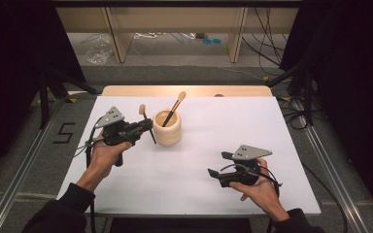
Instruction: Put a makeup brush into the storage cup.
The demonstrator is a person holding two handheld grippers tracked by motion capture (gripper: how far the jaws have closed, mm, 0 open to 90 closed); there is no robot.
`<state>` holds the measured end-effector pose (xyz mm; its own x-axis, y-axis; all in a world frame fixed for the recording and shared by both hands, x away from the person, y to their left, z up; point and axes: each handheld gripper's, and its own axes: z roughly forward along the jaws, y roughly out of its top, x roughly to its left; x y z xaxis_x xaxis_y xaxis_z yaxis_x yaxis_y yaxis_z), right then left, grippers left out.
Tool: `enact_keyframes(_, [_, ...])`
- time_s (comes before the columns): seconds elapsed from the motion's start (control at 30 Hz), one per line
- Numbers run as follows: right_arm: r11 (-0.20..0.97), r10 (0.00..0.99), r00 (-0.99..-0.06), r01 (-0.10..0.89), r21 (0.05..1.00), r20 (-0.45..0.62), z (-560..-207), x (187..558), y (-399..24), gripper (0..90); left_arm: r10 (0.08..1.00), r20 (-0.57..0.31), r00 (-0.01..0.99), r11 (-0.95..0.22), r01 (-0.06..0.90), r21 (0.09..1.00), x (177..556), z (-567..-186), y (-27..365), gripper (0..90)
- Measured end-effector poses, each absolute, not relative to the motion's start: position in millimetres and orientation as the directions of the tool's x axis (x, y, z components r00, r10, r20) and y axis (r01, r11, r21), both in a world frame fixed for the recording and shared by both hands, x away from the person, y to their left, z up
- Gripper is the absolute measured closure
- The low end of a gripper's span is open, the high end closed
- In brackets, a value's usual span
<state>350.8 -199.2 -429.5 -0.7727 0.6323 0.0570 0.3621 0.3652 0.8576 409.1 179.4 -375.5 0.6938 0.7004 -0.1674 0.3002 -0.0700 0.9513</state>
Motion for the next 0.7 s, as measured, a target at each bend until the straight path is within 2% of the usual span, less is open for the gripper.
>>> enact_keyframes(0.7, [0.363,0.636,-0.769,0.371,0.855,0.064,-432,344,-205,20.9,0.709,-0.172,0.684,-0.052,0.294,0.954,424,-365,177,83.3])
